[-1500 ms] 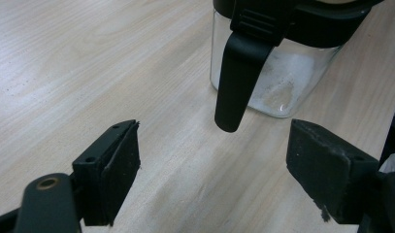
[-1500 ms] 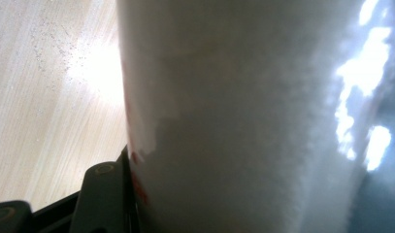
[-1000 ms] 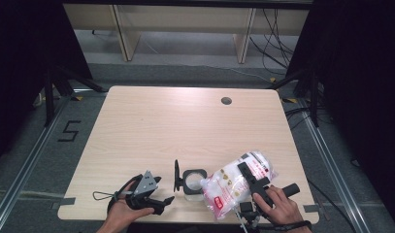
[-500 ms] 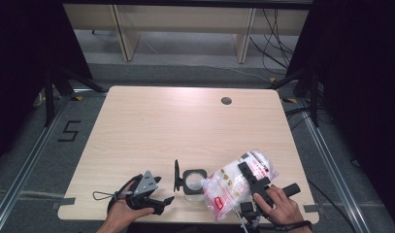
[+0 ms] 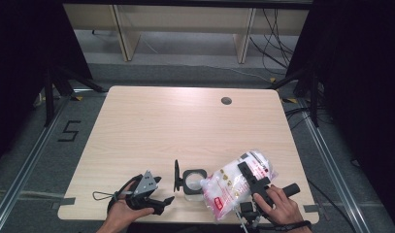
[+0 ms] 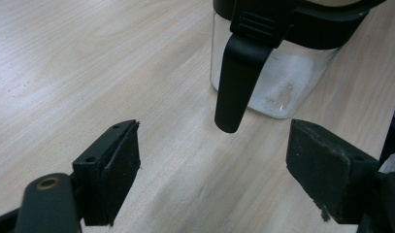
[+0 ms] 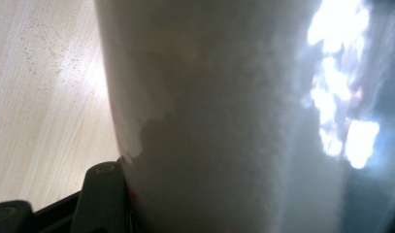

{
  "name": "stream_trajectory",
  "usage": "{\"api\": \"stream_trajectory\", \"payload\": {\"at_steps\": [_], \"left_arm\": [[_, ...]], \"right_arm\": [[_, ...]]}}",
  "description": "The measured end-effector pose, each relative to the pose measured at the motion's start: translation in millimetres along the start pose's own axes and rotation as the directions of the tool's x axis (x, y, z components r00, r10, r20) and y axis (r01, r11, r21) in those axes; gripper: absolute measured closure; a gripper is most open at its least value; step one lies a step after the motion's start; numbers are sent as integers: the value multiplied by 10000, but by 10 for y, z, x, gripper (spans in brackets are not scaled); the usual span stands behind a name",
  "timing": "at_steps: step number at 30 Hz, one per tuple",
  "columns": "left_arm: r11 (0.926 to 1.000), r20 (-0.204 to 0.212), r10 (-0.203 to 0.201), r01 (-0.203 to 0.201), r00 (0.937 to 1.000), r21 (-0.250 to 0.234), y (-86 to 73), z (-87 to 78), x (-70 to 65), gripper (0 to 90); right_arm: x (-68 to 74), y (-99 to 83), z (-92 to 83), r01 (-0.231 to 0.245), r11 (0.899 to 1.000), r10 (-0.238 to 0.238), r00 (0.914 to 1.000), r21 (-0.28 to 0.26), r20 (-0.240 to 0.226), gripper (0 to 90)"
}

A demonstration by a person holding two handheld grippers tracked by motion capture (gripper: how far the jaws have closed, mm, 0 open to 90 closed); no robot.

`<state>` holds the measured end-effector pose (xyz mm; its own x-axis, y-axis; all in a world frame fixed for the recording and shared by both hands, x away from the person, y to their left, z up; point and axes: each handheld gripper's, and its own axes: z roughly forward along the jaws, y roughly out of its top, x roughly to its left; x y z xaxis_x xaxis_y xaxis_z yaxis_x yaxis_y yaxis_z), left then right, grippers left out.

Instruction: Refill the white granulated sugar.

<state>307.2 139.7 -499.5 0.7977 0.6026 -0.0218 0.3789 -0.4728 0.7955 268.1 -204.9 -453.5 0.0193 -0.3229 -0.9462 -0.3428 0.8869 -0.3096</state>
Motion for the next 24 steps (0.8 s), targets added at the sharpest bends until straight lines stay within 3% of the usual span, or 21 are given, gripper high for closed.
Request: {"api": "stream_trajectory", "payload": {"at_steps": [3,5,6,8,10,11,16,18,21,24], "left_arm": [[10000,-21,-49,49,10000,-18,1,2,-8,192],[9999,-202,114,-112,9997,56,0,0,1,192],[9998,-195,140,-138,9997,114,-1,-3,2,192],[10000,-14,7,-7,10000,58,4,-3,-6,192],[9999,-217,82,-81,9997,59,0,1,-1,192],[9998,-205,187,-185,9996,115,1,-2,5,192],[9995,-149,316,-316,9994,62,4,-2,10,193],[10000,-96,11,-12,10000,-89,-5,5,-6,192],[10000,-165,77,-78,9998,-57,-5,7,1,192],[9999,-169,118,-119,9998,-52,-3,6,1,192]], "right_arm": [[13,-11,8,-118,9999,118,9999,-47,-11,422],[-9,-10,10,1,9999,2,9997,-115,262,423],[16,-17,19,-223,9996,226,9996,-154,185,423],[-6,-16,10,-117,9999,118,9995,-29,287,423],[17,-31,-8,-508,9984,508,9987,258,-15,424],[2,-34,5,-335,9994,333,9993,92,195,424],[-10,-31,3,-132,9999,131,9997,62,215,424],[-19,-26,-7,-2,10000,-1,9997,99,261,424],[4,-33,0,-181,9997,181,9998,189,-23,424],[-22,-28,-9,-53,9999,50,9997,97,255,424]]}}
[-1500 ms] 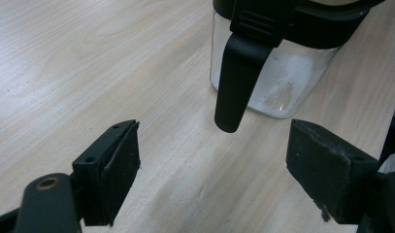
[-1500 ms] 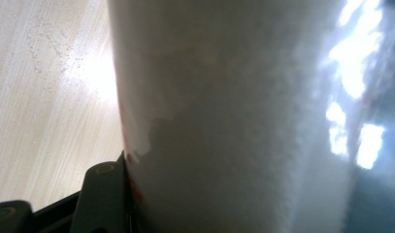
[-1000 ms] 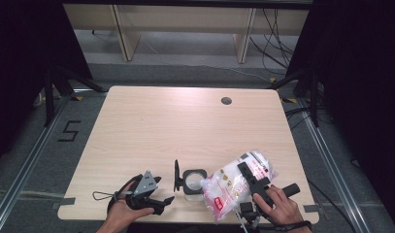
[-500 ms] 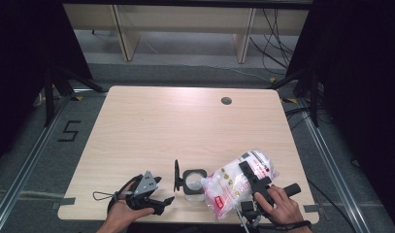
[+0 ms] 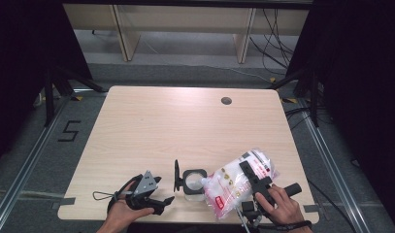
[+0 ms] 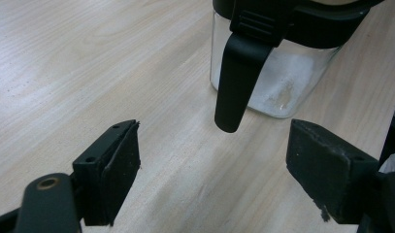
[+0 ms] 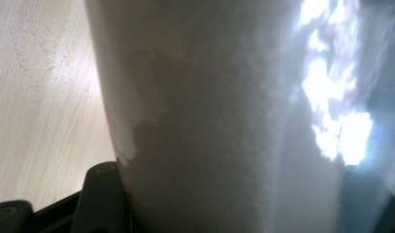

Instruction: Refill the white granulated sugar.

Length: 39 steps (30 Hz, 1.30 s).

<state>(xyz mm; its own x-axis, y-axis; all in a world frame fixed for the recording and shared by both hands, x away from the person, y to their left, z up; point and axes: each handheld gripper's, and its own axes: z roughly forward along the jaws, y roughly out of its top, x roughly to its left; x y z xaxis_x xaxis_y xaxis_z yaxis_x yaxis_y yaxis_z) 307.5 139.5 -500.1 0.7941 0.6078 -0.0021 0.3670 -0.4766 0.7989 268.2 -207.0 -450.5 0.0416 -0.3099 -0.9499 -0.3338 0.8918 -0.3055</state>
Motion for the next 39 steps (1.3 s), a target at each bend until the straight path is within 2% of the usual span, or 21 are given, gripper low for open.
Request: {"api": "stream_trajectory", "payload": {"at_steps": [2,5,7,8,11,12,14,15,19,20,21,22,23,25,28,29,30,32,34,37,39], "left_arm": [[9999,-20,77,-77,10000,80,4,-6,3,192],[10000,-15,-76,76,10000,-12,-1,0,-1,192],[10000,-23,86,-86,10000,4,1,-2,6,192],[10000,15,70,-70,10000,-7,0,0,6,192],[9998,20,-176,176,9998,-77,-2,6,-4,192],[10000,1,43,-43,10000,12,1,-3,11,192],[9997,34,-219,219,9998,-82,-3,4,-3,192],[10000,-69,-51,52,10000,66,-3,-2,13,193],[10000,-75,5,-4,10000,70,-1,-5,13,192],[9998,50,-192,192,9998,-94,-2,6,-2,193],[10000,28,-16,16,10000,11,0,-1,10,192],[9998,39,-168,169,9999,-84,-2,5,-1,192],[10000,-78,12,-12,10000,81,-1,-6,13,192],[9999,-2,-138,138,9999,-11,-2,1,3,193],[9998,15,-183,184,9998,-88,-3,4,-6,192],[10000,-90,-5,6,10000,63,-1,-3,11,192],[9998,26,-193,193,9998,-82,-2,5,-4,192],[9999,-7,107,-107,9999,23,2,-4,14,193],[9998,48,-199,199,9998,-96,-2,6,-5,192],[10000,17,5,-5,10000,15,0,-2,10,192],[9997,33,-230,230,9997,-103,-2,5,-6,192]], "right_arm": [[24,7,4,-151,9998,153,9996,87,-229,424],[33,6,8,-176,9998,175,9998,-105,-64,424],[9,8,10,37,9999,-34,9998,-164,189,424],[30,4,14,-161,9997,163,9998,-191,95,424],[-3,10,-1,-28,9999,29,10000,-137,60,425],[-2,12,-1,-5,9999,5,10000,-124,17,425],[8,8,3,-47,9997,53,9997,-246,247,425],[16,7,6,-66,9996,69,9999,-289,121,425],[32,5,4,-257,9994,258,9997,-229,16,425],[33,5,4,-293,9993,294,9996,-215,31,425],[18,12,-1,-251,9997,251,9997,-64,-63,426],[12,9,7,-150,9996,152,9998,-228,85,426],[14,9,5,-179,9996,181,9998,-229,78,426],[35,6,4,-368,9990,369,9993,-239,63,426],[24,12,6,-194,9994,200,9996,-292,205,426],[21,10,9,-150,9991,159,9996,-403,236,426],[21,10,9,-183,9989,193,9995,-430,238,426],[11,15,3,-135,9995,138,9998,-292,105,426],[20,9,8,-211,9988,224,9993,-434,296,427],[22,9,-3,-410,9991,410,9992,-112,-8,427],[21,4,-4,-426,9990,427,9991,-121,18,428]]}}
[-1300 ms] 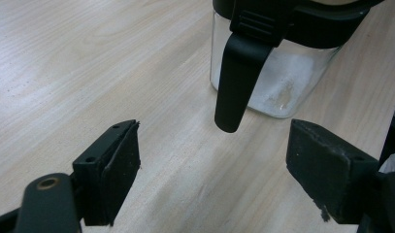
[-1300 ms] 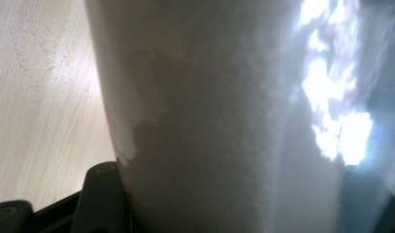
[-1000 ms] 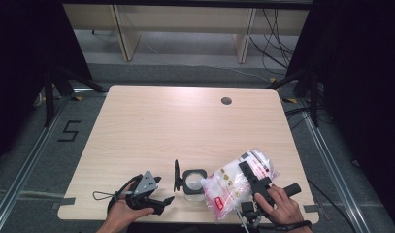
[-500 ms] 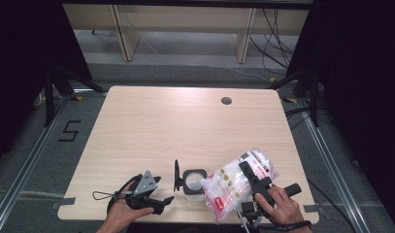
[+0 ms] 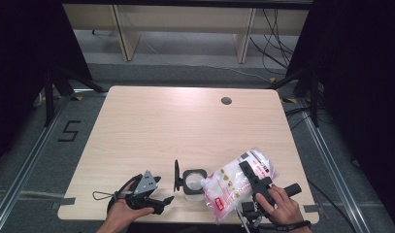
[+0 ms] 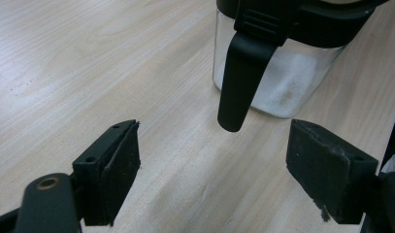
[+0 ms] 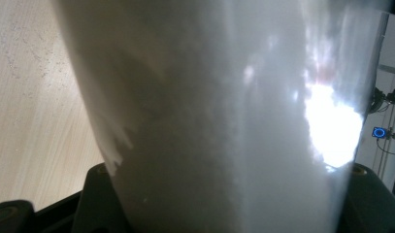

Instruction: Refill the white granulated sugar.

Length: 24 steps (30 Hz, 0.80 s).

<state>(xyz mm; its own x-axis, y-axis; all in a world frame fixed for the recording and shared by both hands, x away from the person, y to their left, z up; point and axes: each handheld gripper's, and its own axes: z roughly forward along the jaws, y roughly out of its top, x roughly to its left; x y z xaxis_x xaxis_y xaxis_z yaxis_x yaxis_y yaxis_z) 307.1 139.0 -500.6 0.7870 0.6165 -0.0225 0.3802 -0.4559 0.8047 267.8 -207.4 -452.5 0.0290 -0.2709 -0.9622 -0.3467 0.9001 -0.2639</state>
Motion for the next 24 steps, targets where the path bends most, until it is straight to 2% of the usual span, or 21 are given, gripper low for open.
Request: {"api": "stream_trajectory", "payload": {"at_steps": [1,2,4,5,6,7,8,9,10,11,12,13,14,16,18,19,20,21,22,24], "left_arm": [[10000,-10,6,-6,10000,14,0,0,2,192],[10000,-14,7,-7,10000,32,-1,1,3,192],[9996,-93,214,-212,9997,189,2,-11,17,192],[9993,-5,252,-251,9997,265,7,-17,25,192],[9997,-116,201,-199,9997,150,0,-4,21,192],[9996,-123,200,-198,9997,198,1,-9,21,192],[9996,-118,198,-196,9997,188,0,-8,21,192],[9997,-123,190,-188,9997,173,1,-10,18,192],[9995,13,246,-246,9997,180,9,-18,21,192],[9994,46,299,-299,9995,199,11,-18,26,192],[9998,-90,145,-143,9999,122,0,-5,18,192],[10000,-19,-1,1,10000,29,0,-3,3,192],[9997,-72,165,-164,9998,161,3,-11,18,192],[9995,1,246,-246,9997,176,9,-18,22,192],[9994,-154,220,-216,9996,267,4,-11,23,192],[9998,-95,150,-149,9998,134,1,-8,17,192],[9991,53,398,-399,9992,175,12,-17,30,193],[9991,45,372,-373,9993,203,12,-18,30,193],[9998,-133,170,-168,9998,147,0,-6,19,192],[9997,-17,158,-157,9999,189,4,-15,18,192]], "right_arm": [[-10,-5,6,87,9999,-84,9998,-136,179,428],[13,-9,6,-240,9997,240,9997,-36,72,428],[14,-11,7,-282,9996,282,9996,-36,68,429],[12,-12,6,-256,9996,257,9996,-90,106,429],[-16,-9,5,79,9999,-77,9998,-123,189,429],[12,-15,14,-298,9995,300,9995,-142,134,429],[15,-16,18,-332,9993,334,9994,-178,134,430],[13,-14,16,-321,9994,323,9994,-126,112,430],[-14,-9,8,15,9999,-13,9998,-118,188,430],[17,-17,19,-374,9991,377,9992,-207,125,430],[-8,-12,13,-119,9998,121,9998,-162,167,430],[-10,-13,16,-151,9997,154,9998,-181,139,431],[-10,-15,16,-182,9996,185,9997,-212,135,431],[-10,-17,15,-221,9995,224,9997,-215,126,431],[-1,-18,11,-443,9990,443,9990,-72,23,432],[-10,-19,15,-318,9993,320,9994,-189,109,432],[4,-19,2,-522,9986,522,9986,1,-22,432],[0,-20,5,-483,9988,483,9988,-40,-14,432],[1,-20,7,-493,9988,493,9988,-36,-10,432],[9,-20,2,-565,9984,566,9984,50,-23,432]]}}
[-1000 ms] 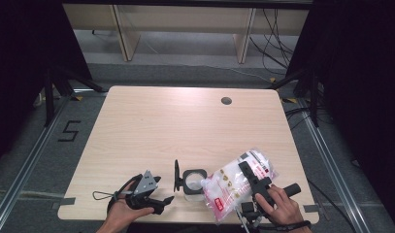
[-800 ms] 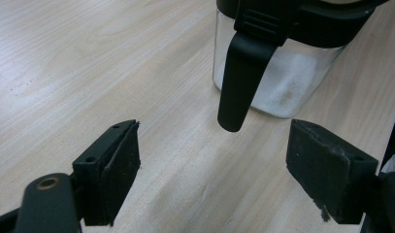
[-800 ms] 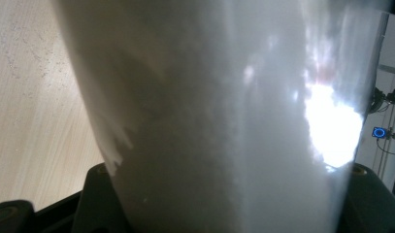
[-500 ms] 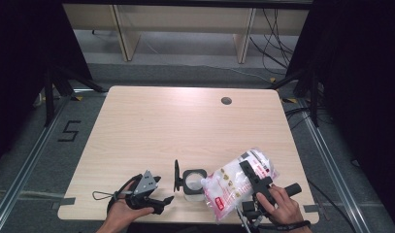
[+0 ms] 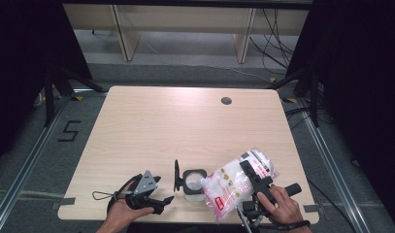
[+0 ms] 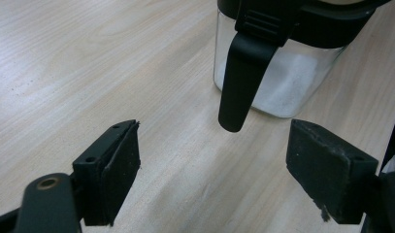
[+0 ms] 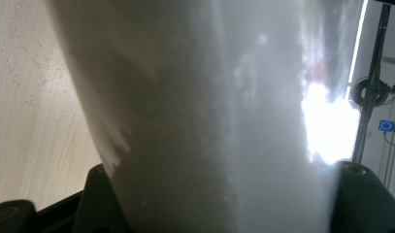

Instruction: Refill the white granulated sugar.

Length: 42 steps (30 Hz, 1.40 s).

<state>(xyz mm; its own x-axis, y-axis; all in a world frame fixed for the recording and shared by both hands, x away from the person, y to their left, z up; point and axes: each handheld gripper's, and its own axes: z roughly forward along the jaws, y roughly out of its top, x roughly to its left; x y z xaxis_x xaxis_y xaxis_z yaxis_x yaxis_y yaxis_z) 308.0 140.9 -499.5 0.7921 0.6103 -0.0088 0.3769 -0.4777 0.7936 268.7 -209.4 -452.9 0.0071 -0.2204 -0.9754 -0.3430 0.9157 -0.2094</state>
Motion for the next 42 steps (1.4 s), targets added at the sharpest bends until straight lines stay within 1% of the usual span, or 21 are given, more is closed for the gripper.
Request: {"api": "stream_trajectory", "payload": {"at_steps": [1,4,7,8,15,16,19,20,22,23,26,28,30,32,34,36,37,38,40,41,42], "left_arm": [[10000,38,88,-88,10000,18,5,-6,3,192],[10000,-107,27,-27,9999,-7,-2,3,1,192],[10000,41,91,-91,10000,-14,4,-2,5,192],[10000,-105,27,-27,9999,-41,-4,10,4,192],[10000,47,10,-10,10000,3,3,-3,0,192],[9999,18,150,-149,9999,-11,6,-5,7,192],[10000,4,30,-30,10000,63,2,-4,5,192],[10000,50,22,-22,10000,-2,3,-4,1,192],[10000,57,-39,39,10000,2,2,0,0,192],[10000,-116,25,-26,9999,-46,-4,10,3,192],[9999,-87,109,-109,9999,-18,0,4,2,192],[9997,15,-169,169,9999,-182,-4,16,-18,192],[10000,-105,82,-82,9999,-7,-3,4,1,192],[9997,26,-175,175,9998,-190,-3,16,-18,192],[9997,2,176,-176,9998,-151,3,12,0,193],[9998,14,-142,142,9999,-171,-4,15,-19,192],[9998,8,-108,108,9999,-168,-3,16,-16,192],[9998,-4,206,-206,9998,-61,3,8,5,192],[9998,12,120,-120,9999,-174,2,13,-3,192],[9998,17,-82,82,10000,-171,-2,15,-13,192],[10000,-60,61,-62,10000,-62,-1,7,-1,192]], "right_arm": [[-9,0,3,119,9999,-119,9999,-75,15,433],[4,-3,-2,-79,10000,79,10000,33,-19,433],[-11,-5,2,75,9999,-74,10000,-93,59,433],[-10,-5,2,69,9999,-69,9999,-82,75,433],[-9,-4,-1,109,9999,-109,9999,-53,88,433],[-9,-5,-1,114,9999,-114,9999,-71,90,433],[-5,-5,-2,54,10000,-54,10000,-26,70,433],[-22,-4,5,263,9995,-259,9995,-200,205,433],[-25,-6,5,283,9993,-277,9993,-261,238,433],[-12,-6,-1,102,9999,-101,9999,-86,109,434],[-24,-6,6,316,9992,-309,9992,-259,258,434],[-21,-6,6,247,9995,-242,9995,-197,209,434],[-14,-5,-3,152,9999,-151,9998,-69,140,434],[-27,-5,6,329,9992,-322,9991,-240,273,434],[-8,-5,-1,114,9999,-114,9999,-9,120,434],[-21,-4,4,332,9994,-329,9992,-122,245,435],[-20,-4,3,338,9994,-336,9991,-103,245,435],[-13,-3,-2,283,9996,-283,9995,32,133,435],[-13,-4,0,314,9995,-313,9993,-26,196,435],[-28,-6,7,489,9985,-480,9981,-232,394,435],[-26,-6,4,450,9989,-444,9983,-162,381,436]]}}
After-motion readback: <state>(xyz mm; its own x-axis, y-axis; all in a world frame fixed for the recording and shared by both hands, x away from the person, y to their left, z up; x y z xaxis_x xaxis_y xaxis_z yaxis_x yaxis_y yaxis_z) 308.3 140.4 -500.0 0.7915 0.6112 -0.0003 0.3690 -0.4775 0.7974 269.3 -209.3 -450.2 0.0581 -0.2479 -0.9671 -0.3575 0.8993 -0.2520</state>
